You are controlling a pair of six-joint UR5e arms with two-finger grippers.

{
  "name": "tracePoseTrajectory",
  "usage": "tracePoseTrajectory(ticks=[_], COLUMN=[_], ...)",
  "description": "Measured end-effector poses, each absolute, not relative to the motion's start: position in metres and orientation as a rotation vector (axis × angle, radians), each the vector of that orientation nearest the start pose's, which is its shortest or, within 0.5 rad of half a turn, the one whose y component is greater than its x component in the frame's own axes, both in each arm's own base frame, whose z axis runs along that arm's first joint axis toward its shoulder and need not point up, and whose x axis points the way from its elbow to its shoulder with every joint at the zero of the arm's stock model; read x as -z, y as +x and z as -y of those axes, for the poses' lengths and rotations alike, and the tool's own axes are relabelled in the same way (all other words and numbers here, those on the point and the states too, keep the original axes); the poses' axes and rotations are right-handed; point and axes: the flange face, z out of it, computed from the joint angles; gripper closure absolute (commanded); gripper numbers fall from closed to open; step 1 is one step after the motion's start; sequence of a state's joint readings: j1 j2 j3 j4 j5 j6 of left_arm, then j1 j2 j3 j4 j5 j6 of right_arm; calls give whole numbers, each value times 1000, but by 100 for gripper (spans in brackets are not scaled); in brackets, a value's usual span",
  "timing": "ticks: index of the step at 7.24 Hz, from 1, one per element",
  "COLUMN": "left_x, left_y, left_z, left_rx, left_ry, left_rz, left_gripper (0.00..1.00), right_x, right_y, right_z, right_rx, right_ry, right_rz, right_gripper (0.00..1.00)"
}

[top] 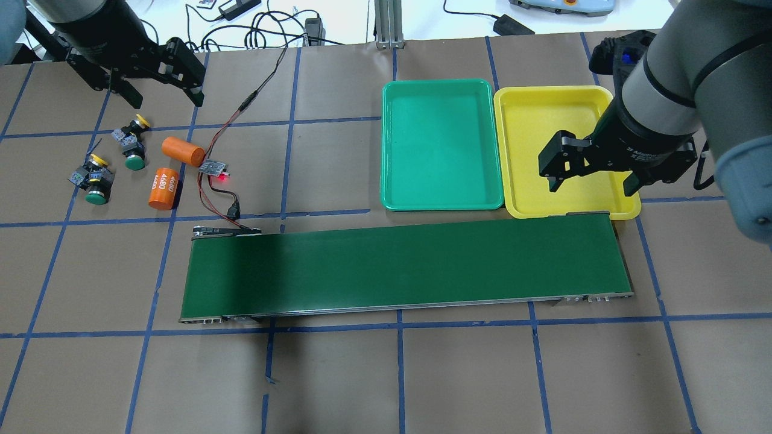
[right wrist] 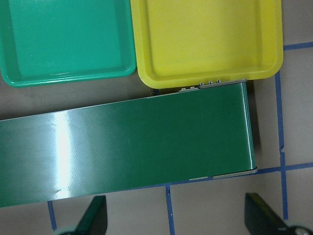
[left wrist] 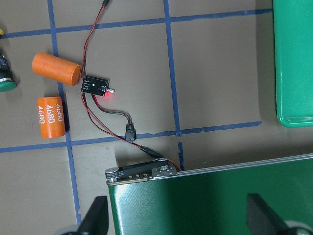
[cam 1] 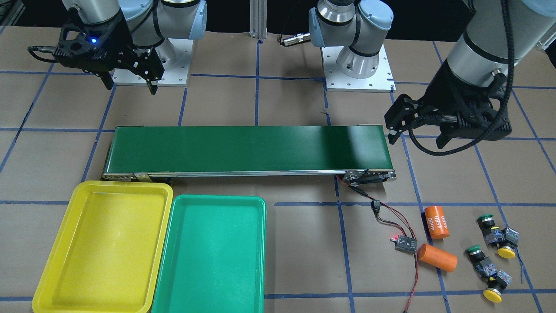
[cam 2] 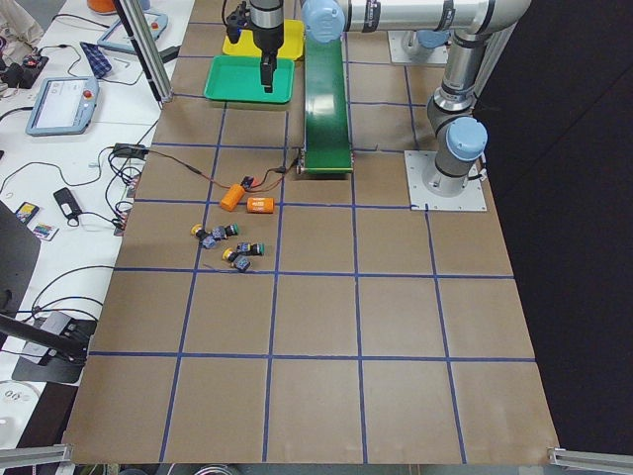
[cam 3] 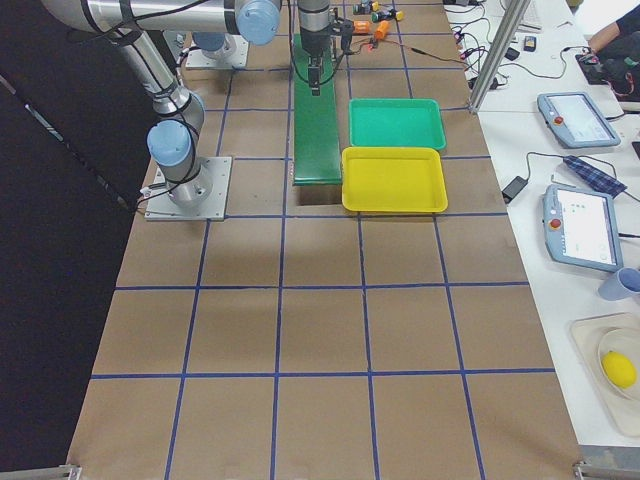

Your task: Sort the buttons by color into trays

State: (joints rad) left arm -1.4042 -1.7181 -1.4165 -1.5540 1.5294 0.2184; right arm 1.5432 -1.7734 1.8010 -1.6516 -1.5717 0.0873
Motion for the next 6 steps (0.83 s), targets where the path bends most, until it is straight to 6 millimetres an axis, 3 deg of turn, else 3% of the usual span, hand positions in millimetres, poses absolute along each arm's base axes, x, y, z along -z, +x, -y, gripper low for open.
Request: tracePoseTrajectory(ticks=[3,6], left_x=[-439,-356], left_y=[58,140], left_z=[606,630], left_rx=[37,-5], left_ry=[191,285], left_rz=[-3172,-3170], left_gripper=[0,0], right_x=[-473,-472], right_y=[121,120], right_z=[415,414], right_rx=[82,76], right_ry=[183,186], right_rz=[-3136,-3136], right_gripper=[0,0])
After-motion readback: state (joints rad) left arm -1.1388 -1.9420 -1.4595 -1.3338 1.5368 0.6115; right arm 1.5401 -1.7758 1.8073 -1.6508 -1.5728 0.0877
